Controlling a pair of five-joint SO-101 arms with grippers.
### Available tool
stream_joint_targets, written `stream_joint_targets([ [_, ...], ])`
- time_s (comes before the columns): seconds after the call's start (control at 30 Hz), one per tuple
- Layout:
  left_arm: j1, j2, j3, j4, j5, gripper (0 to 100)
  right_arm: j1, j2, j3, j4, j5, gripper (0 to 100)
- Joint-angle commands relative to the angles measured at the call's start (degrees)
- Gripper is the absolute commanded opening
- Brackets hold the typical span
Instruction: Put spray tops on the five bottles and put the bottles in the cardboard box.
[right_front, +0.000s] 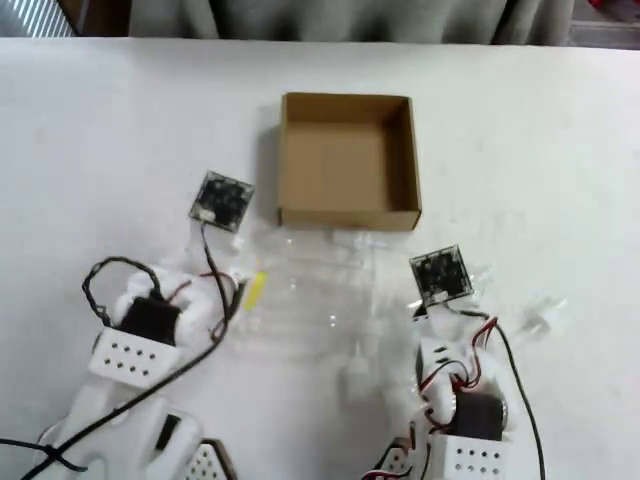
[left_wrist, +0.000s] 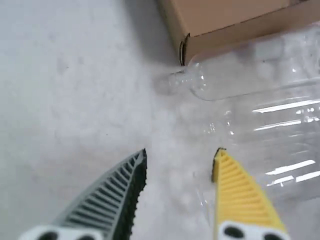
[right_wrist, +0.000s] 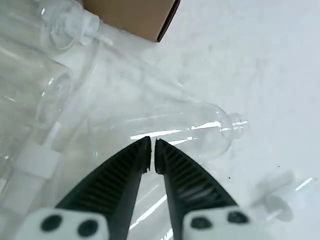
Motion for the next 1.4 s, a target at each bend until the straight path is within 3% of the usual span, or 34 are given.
stream_joint_targets([
  [0.0,1.80,0.04,0.53,1.41,-6.07,23,1.19,0.57,-0.44,-2.42,0.97,1.6],
  [0.17,6.11,0.04,0.35,2.29,-14.86,23,2.86,0.57,-0.35,-3.47,1.32,1.7],
  [0.37,9.01,0.04,-9.67,18.81,-32.53,23,7.52,0.57,-0.53,-3.47,3.60,1.7],
  [0.5,12.00,0.04,-11.43,23.65,-45.01,23,7.69,0.57,-0.44,-3.47,3.60,1.7],
  [0.7,21.14,0.48,-11.69,23.47,-45.63,25,7.43,0.57,-0.35,-3.47,3.78,1.7],
  [0.9,23.43,1.80,-12.66,17.41,-45.27,31,7.43,0.57,-0.26,-3.56,5.45,1.7],
  [1.2,25.63,27.65,-23.82,13.01,-45.89,32,5.93,0.57,1.49,-6.73,5.71,1.7],
  [1.37,26.59,34.59,-28.13,12.66,-45.63,32,5.93,0.57,1.58,-6.90,5.71,1.7],
])
